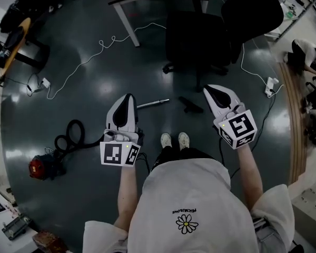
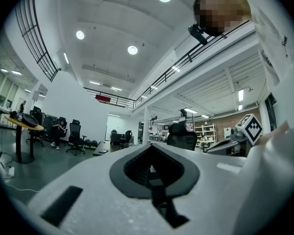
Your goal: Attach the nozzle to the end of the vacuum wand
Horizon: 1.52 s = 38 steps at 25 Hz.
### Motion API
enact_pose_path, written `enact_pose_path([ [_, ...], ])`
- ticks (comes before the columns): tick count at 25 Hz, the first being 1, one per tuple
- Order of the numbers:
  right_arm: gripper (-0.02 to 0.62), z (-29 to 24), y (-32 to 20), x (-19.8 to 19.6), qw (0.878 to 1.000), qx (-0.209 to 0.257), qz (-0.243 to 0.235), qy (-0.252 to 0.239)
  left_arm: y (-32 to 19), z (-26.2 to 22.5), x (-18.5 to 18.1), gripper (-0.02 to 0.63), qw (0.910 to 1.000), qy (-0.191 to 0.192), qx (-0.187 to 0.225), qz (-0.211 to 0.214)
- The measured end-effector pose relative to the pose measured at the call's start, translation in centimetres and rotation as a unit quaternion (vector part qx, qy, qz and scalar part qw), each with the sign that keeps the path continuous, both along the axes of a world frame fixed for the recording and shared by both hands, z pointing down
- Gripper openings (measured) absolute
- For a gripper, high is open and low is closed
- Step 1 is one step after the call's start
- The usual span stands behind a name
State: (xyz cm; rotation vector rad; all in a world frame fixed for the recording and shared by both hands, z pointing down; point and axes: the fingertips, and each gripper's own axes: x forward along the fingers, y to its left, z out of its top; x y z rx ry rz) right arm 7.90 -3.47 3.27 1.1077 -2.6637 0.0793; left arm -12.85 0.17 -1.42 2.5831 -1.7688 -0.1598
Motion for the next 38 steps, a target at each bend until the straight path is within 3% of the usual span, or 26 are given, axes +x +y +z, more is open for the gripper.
enact_pose_path([
  [5, 0.009, 2.0, -2.2, -0.5, 0.999, -0.009, -0.017, 0.027, -2.3, 2.6, -0.5, 0.007, 0.9988, -0.023, -0.026, 0.033],
  [8, 0.027, 6.6, -3.5, -1.4, 0.997, -0.028, -0.050, 0.045, -4.2, 7.8, -0.2, 0.080, 0.9955, -0.029, -0.051, 0.075],
  [9, 0.085, 9.1, -3.9, -1.9, 0.995, -0.031, -0.072, 0.054, -5.1, 10.7, 0.0, 0.096, 0.9932, -0.038, -0.056, 0.095],
  [11, 0.138, 16.1, -5.1, -2.4, 0.989, -0.032, -0.122, 0.077, -7.4, 18.5, 0.6, 0.139, 0.9863, -0.056, -0.069, 0.139],
  [14, 0.189, 31.6, -6.4, -2.4, 0.971, -0.052, -0.196, 0.131, -10.1, 34.6, 1.3, 0.251, 0.9659, -0.080, -0.109, 0.221],
  [17, 0.234, 49.4, -6.3, -1.9, 0.933, -0.066, -0.271, 0.227, -10.6, 52.8, 0.8, 0.298, 0.9251, -0.139, -0.173, 0.308],
  [20, 0.249, 65.6, -6.1, -0.4, 0.874, -0.055, -0.344, 0.338, -11.6, 69.8, -0.5, 0.322, 0.8770, -0.206, -0.240, 0.361],
  [22, 0.258, 74.1, -6.0, 0.7, 0.840, -0.054, -0.378, 0.385, -12.8, 78.7, -1.6, 0.327, 0.8482, -0.254, -0.272, 0.377],
  [25, 0.267, 82.9, -6.3, 1.6, 0.812, -0.069, -0.407, 0.412, -14.7, 88.8, -3.4, 0.334, 0.8013, -0.338, -0.309, 0.385],
  [29, 0.254, 88.8, -6.1, 1.1, 0.789, -0.070, -0.442, 0.420, -14.8, 97.2, -5.3, 0.333, 0.7208, -0.437, -0.358, 0.402],
  [30, 0.247, 89.8, -6.0, 1.0, 0.783, -0.069, -0.449, 0.424, -14.6, 98.6, -5.4, 0.333, 0.7053, -0.453, -0.363, 0.407],
  [31, 0.247, 90.7, -5.9, 0.9, 0.775, -0.069, -0.457, 0.431, -14.4, 99.7, -5.5, 0.333, 0.6962, -0.461, -0.366, 0.410],
  [35, 0.242, 93.7, -5.4, 1.0, 0.741, -0.061, -0.485, 0.461, -14.5, 101.9, -6.1, 0.308, 0.6845, -0.487, -0.363, 0.404],
  [38, 0.227, 95.5, -6.0, 0.8, 0.722, -0.035, -0.489, 0.488, -15.9, 103.4, -7.2, 0.308, 0.6657, -0.521, -0.369, 0.387],
])
